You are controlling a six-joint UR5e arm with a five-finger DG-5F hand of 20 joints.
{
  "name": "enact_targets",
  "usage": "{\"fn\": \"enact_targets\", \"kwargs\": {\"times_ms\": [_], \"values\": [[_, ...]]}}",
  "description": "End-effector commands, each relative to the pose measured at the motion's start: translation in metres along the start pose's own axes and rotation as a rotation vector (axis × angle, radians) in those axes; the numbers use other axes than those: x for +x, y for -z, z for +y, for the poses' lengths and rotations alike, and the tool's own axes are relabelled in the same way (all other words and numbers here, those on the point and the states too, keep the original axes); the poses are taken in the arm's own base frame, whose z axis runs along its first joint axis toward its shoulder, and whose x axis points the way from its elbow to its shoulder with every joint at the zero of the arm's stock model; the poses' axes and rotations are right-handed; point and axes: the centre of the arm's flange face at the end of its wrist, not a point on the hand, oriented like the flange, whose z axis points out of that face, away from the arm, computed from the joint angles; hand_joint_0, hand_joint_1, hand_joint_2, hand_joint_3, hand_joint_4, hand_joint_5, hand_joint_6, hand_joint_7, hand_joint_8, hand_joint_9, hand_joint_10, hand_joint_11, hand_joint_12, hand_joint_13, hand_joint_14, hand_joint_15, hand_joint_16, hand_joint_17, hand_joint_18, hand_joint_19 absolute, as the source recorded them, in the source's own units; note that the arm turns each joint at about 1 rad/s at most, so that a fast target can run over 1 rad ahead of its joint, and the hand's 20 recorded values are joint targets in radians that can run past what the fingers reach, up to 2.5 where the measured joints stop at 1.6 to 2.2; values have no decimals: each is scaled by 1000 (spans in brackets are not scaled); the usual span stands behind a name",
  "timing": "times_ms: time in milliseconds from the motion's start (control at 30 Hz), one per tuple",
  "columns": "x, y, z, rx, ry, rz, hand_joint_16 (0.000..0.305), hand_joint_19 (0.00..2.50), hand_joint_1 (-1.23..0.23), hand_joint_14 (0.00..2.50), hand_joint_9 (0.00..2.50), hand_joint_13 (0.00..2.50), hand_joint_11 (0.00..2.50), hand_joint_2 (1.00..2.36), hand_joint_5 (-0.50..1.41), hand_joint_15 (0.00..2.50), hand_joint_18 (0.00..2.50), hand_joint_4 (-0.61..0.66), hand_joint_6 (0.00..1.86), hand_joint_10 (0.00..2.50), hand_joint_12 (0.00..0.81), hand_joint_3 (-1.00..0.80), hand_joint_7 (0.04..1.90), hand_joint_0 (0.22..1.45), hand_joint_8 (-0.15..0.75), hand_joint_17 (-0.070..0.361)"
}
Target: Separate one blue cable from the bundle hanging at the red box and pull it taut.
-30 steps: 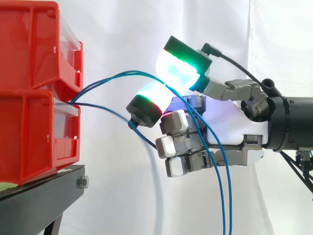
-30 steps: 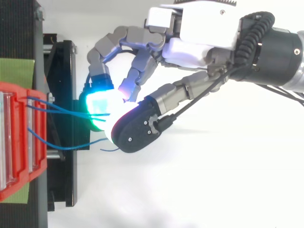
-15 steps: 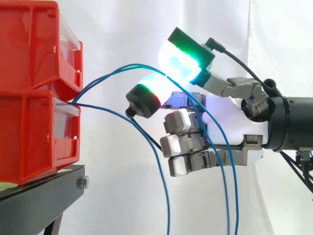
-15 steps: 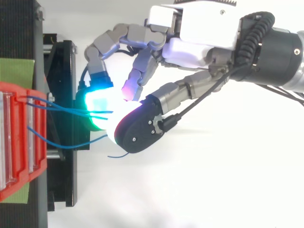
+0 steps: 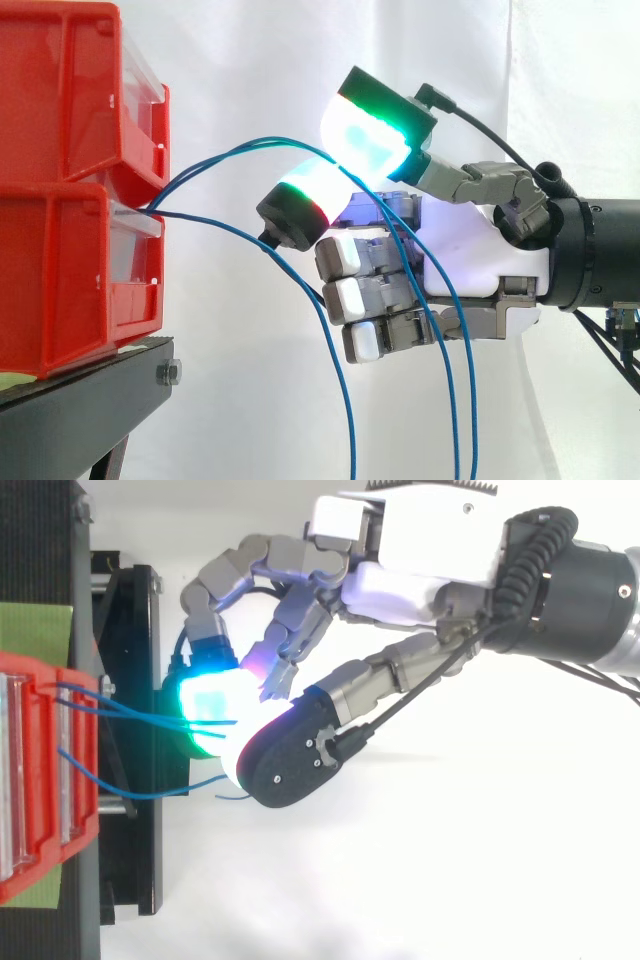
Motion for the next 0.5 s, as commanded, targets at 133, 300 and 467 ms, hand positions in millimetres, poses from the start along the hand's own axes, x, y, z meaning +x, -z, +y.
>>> {"fn": "enact_targets", "kwargs": {"times_ms": [133, 300, 467], "values": [[2, 0, 0, 1, 0, 2, 36, 539, -761, 19, 1227, 1171, 620, 1000, -79, 523, 990, -79, 897, 13, 313, -500, 1178, 608, 354, 80], [2, 1, -1, 4, 0, 2, 36, 536, -611, 16, 1293, 1212, 485, 1000, -52, 502, 1019, -135, 848, 13, 303, -500, 1179, 606, 331, 81], [3, 0, -1, -1, 0, 4, 37, 539, -702, 16, 1284, 1214, 473, 1018, -57, 495, 1023, -33, 822, 13, 312, -261, 1309, 601, 360, 84]]}}
